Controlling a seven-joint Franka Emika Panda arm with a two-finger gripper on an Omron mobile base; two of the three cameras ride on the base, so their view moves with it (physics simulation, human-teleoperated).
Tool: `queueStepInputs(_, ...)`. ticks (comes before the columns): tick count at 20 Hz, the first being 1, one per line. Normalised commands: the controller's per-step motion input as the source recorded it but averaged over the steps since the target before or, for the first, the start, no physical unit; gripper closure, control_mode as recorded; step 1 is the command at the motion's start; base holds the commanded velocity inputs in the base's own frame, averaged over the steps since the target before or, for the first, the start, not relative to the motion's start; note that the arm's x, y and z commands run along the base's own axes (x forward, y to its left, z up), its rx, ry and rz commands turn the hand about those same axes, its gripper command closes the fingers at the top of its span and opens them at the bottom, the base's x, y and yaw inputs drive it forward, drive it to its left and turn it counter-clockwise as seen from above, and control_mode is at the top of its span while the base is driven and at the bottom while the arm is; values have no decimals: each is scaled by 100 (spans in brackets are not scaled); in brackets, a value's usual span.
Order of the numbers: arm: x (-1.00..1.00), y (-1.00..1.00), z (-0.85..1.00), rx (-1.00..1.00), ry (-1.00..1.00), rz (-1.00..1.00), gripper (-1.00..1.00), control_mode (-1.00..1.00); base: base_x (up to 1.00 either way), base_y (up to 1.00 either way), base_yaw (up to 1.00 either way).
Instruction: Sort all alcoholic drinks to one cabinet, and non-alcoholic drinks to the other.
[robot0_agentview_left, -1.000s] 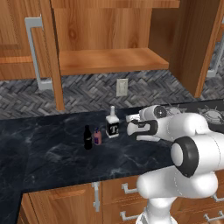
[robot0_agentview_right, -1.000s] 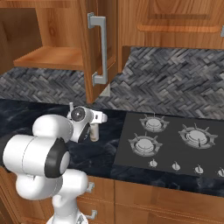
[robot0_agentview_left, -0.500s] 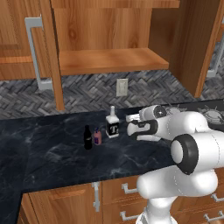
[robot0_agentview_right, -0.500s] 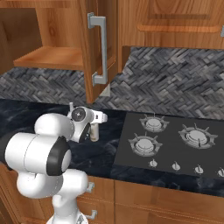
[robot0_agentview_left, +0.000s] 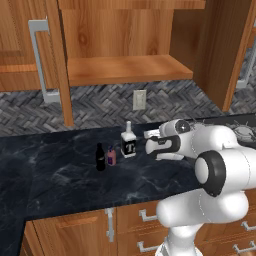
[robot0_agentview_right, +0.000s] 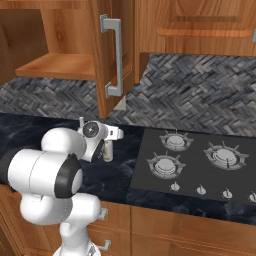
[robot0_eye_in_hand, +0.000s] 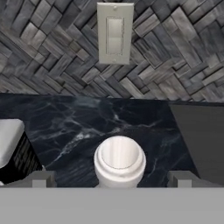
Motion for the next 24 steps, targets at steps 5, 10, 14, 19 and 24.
queueStepInputs(5,1,-1,-2,0,0,0,100,-100,0,0,0)
queueStepInputs(10,0,0,-3,0,0,0,100,-100,0,0,0)
queueStepInputs(14,0,6,-2,0,0,0,100,-100,0,0,0)
queueStepInputs(19,0,0,0,0,1,0,100,-100,0,0,0)
queueStepInputs(24,0,0,0,0,0,0,100,-100,0,0,0)
